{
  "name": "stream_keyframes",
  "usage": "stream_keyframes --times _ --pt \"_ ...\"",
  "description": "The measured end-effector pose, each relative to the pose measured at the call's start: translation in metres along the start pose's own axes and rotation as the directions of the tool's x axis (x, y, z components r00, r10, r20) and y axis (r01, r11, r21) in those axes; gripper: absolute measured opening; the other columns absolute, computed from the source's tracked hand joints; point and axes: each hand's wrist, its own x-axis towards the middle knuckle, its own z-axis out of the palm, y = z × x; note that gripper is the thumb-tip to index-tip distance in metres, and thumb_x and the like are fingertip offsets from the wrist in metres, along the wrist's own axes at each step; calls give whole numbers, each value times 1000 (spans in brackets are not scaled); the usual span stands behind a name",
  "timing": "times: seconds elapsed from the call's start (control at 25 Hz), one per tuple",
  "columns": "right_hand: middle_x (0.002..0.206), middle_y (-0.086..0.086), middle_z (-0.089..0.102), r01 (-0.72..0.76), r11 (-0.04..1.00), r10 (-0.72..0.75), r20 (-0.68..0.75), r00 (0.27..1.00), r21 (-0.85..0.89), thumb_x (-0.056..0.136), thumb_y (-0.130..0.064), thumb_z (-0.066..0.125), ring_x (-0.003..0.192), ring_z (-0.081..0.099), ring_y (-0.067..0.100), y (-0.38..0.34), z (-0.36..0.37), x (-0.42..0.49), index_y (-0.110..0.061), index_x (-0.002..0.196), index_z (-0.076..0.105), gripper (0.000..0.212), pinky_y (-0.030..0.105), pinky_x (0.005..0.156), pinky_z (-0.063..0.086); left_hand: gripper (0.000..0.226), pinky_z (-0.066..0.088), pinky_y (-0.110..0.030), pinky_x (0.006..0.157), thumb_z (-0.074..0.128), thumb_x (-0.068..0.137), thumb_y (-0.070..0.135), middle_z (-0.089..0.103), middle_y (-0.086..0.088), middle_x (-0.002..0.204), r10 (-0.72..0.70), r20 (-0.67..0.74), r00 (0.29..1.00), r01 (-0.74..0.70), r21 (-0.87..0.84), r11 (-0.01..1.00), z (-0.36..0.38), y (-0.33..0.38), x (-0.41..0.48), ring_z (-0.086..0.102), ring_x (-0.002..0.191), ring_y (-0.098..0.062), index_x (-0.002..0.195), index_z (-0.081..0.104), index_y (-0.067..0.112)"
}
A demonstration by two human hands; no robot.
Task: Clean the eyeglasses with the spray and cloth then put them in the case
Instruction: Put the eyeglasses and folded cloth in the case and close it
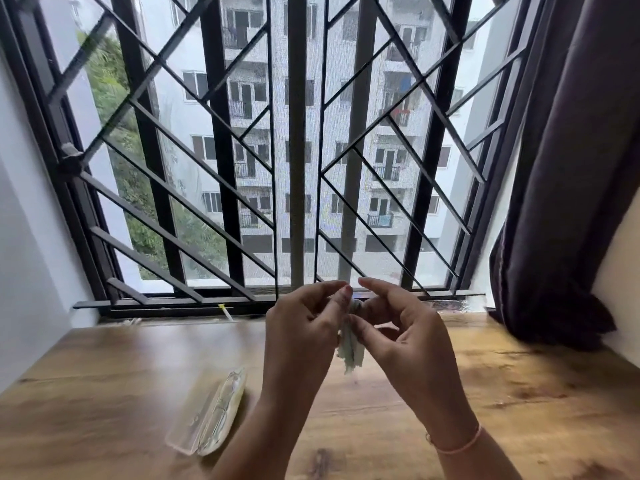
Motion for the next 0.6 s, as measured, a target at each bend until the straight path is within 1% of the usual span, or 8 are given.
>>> stream_keyframes --times 0.12,0.24,0.32,0.4,0.44,0.52,0.56,0.6 --pt "69 -5 63 31 998 -33 -26 999 -61 64 -7 80 69 65 10 1 -1 0 -37 103 61 52 23 61 56 26 58 -36 57 61 75 43 72 -12 68 -94 98 991 109 -170 979 2 7 -5 71 67 -26 78 73 20" --pt "69 -6 61 62 996 -65 -50 997 -62 66 6 72 69 63 12 7 -4 0 -33 104 64 55 24 66 56 28 57 -26 58 59 74 42 73 -12 69 -136 192 972 181 -242 953 -1 14 -7 72 69 -22 81 73 19" --pt "67 -7 61 -15 994 19 -36 999 104 68 14 66 66 60 8 11 -9 2 -27 99 69 52 20 65 53 25 57 -29 65 62 75 36 74 -12 74 -188 148 971 221 -250 943 -5 6 -2 72 74 -22 86 73 16" --pt "72 3 60 -211 877 193 85 978 433 68 20 61 67 57 13 15 -17 6 -16 94 72 47 19 60 50 27 52 -35 76 65 79 25 73 -13 93 -330 114 937 348 -240 906 -8 -12 4 70 82 -23 103 68 14" --pt "76 9 61 -317 756 254 190 948 572 65 20 60 68 58 17 17 -21 9 -11 95 72 44 21 58 50 37 51 -37 77 65 79 22 69 -15 105 -436 180 882 469 -239 850 -9 -21 3 66 85 -26 114 61 11" --pt "78 15 63 -453 572 300 340 891 683 59 12 61 66 62 21 20 -28 13 -6 95 71 41 25 57 52 55 53 -45 76 66 73 29 61 -23 113 -598 442 669 734 -262 627 -6 -31 -4 62 84 -34 121 54 4" --pt "77 15 64 -490 531 311 379 872 691 57 10 61 65 63 22 22 -30 14 -5 94 71 41 26 56 53 57 53 -49 78 67 69 30 61 -26 108 -599 545 587 802 -288 524 -5 -35 -7 63 83 -35 117 56 1" --pt "77 16 64 -511 510 322 397 859 692 57 10 60 64 64 23 24 -31 15 -4 93 71 40 28 57 55 53 53 -49 78 69 66 26 63 -26 102 -567 602 562 823 -338 457 -5 -38 -7 65 81 -34 111 61 -1"
